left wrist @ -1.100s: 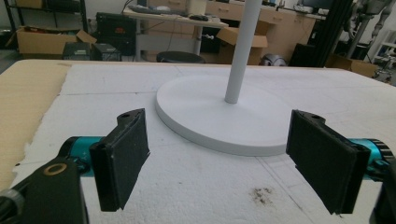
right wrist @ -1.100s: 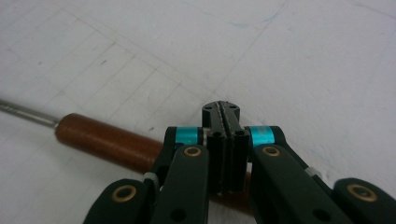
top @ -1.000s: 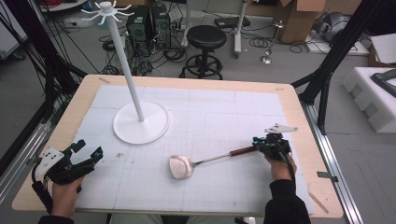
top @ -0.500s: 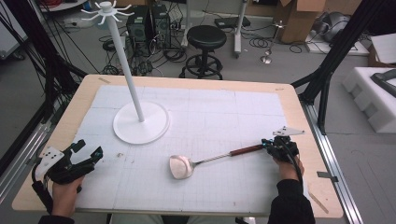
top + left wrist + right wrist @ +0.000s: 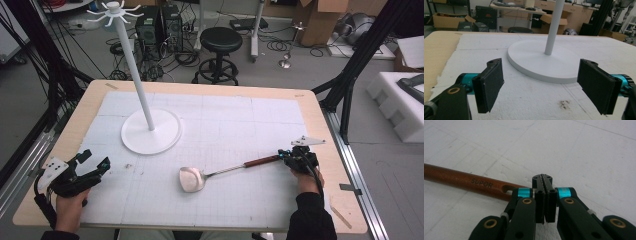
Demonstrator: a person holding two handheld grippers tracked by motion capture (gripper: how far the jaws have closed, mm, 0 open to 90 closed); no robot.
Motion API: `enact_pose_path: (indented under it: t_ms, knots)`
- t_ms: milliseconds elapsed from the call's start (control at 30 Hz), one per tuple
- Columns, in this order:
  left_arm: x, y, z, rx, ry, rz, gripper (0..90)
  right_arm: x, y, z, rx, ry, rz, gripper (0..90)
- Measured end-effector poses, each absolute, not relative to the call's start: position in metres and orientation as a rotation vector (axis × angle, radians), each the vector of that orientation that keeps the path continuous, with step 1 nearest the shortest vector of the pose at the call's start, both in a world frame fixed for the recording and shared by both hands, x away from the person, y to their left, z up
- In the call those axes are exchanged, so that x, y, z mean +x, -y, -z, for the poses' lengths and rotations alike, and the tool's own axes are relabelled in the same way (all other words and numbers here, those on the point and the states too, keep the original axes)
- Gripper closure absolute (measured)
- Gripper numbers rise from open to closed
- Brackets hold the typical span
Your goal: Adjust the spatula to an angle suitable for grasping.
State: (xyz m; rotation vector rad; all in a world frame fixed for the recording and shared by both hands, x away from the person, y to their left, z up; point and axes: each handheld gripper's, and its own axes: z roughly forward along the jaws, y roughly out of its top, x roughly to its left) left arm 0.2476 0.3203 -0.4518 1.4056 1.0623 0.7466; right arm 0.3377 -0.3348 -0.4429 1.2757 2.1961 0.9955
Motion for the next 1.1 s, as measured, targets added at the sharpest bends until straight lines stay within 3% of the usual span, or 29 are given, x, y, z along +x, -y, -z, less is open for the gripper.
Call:
enact_pose_path:
  t_ms: [1100]
  knots:
    - [0.248, -0.321, 0.452, 1.4, -1.065, -0.741, 21.3, 0.328, 0.254, 0.449, 1.2, -2.31, -1.128, 89.1]
